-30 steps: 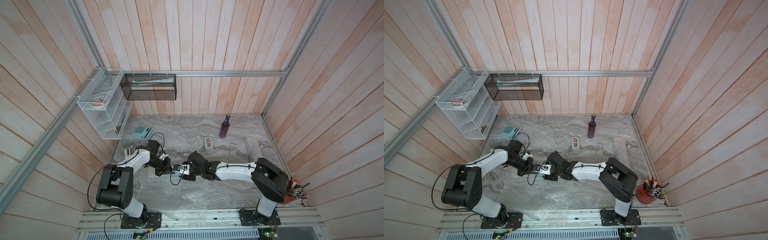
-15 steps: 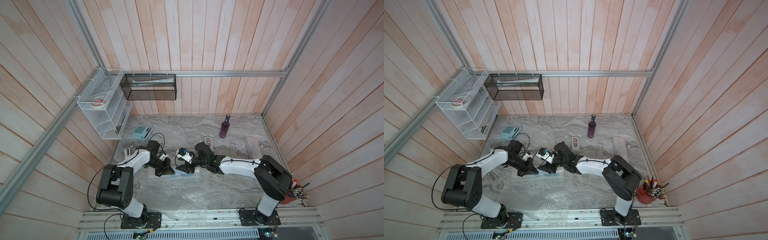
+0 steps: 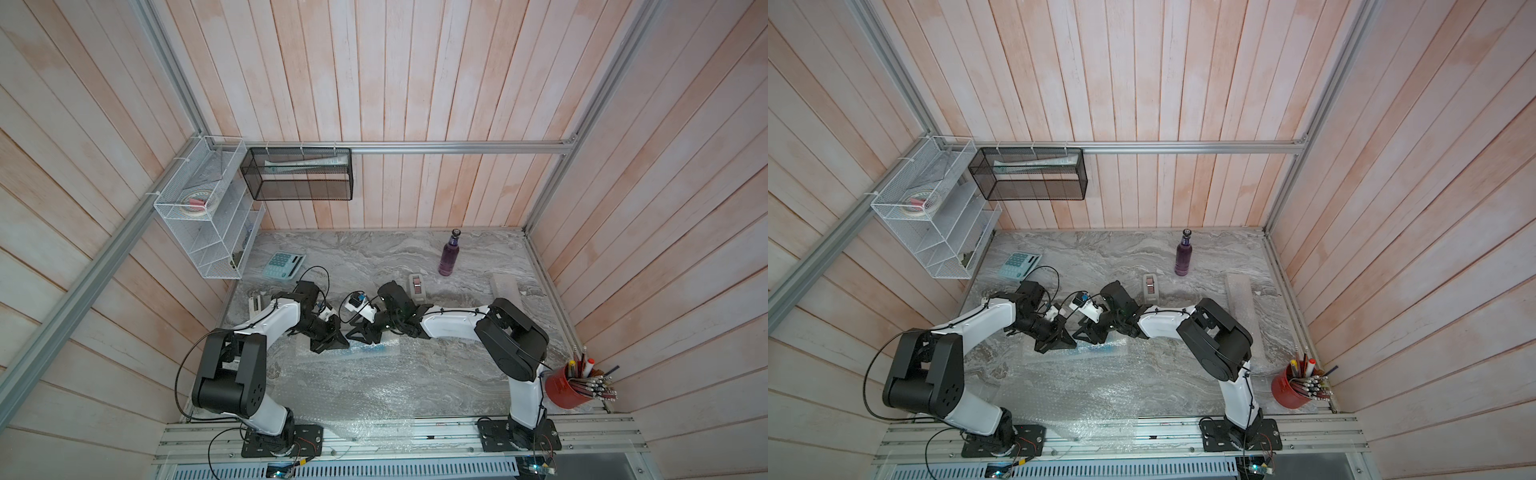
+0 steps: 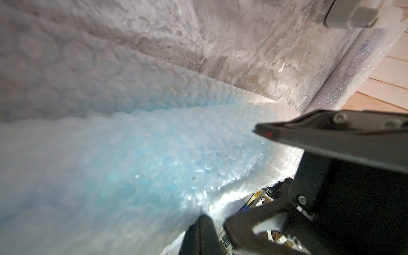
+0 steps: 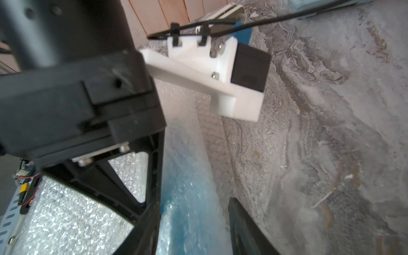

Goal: Wrap wine bottles in bubble wrap
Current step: Stick the tape on the bubble wrap.

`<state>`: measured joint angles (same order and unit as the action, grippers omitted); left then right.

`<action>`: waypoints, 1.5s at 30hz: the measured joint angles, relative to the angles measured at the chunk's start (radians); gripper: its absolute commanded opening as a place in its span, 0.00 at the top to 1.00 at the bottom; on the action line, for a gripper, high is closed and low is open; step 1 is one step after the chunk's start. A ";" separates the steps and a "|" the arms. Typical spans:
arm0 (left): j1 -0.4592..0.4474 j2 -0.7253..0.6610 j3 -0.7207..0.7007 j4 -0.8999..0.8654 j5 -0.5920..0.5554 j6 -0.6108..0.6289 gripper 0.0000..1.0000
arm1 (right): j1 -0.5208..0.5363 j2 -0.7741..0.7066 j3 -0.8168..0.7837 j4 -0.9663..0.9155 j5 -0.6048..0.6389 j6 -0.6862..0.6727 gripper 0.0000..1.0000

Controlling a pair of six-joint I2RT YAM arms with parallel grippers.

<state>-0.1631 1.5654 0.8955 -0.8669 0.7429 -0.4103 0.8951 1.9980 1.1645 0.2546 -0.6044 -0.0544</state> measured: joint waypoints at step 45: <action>-0.038 -0.267 -0.047 -0.055 -0.150 -0.154 0.86 | -0.002 0.035 0.074 -0.101 -0.006 0.002 0.66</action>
<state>-0.2012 1.2984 0.8490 -0.9218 0.5926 -0.5640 0.8932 2.0331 1.2381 0.1539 -0.6109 -0.0521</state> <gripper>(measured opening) 0.160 0.344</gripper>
